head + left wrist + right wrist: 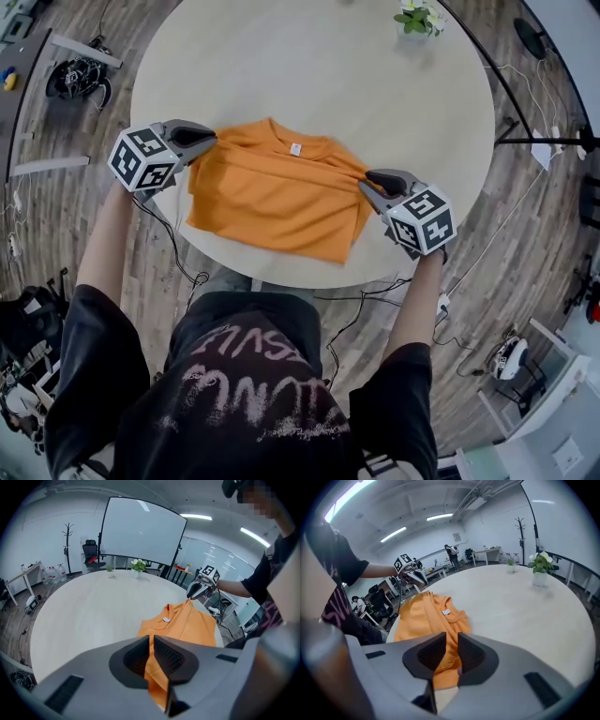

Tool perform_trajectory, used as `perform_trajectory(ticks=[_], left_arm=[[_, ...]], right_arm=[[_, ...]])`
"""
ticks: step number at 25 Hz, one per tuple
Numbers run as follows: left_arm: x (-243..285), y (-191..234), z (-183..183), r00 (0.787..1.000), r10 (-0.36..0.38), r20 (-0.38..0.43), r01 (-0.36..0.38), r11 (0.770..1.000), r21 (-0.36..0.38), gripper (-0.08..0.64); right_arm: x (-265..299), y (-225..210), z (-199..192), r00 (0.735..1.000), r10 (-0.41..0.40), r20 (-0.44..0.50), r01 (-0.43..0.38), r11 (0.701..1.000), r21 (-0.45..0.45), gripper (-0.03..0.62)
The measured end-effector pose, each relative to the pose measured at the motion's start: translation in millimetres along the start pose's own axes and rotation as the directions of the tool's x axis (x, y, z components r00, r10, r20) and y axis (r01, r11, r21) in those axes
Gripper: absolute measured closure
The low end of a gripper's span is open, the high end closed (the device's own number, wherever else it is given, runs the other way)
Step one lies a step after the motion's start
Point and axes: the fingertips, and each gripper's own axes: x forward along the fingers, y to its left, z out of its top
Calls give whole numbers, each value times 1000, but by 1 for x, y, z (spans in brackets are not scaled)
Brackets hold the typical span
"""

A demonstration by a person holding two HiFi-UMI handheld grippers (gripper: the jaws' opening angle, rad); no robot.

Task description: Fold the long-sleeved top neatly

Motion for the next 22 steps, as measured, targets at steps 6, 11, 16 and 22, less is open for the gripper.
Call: perform_trajectory(ticks=[6,11,16,22], left_arm=[[-9,-8,-1,1000,-5,22,5,1000,21,529],[-20,-16,8,996,-51,69,47,997,54,549],[-34,-19,31,982,-109,151,91,989,120,549],[-48,-29,45,973,-172,151,120,944,307,549]], right_arm=[[-21,-8,4,995,-89,38,89,996,0,531],[-37,0,2,975,-199,94,195,979,56,586],[-46,29,-7,943,-313,112,290,939,184,586],[-48,81,-22,875,-475,93,419,840,345,586]])
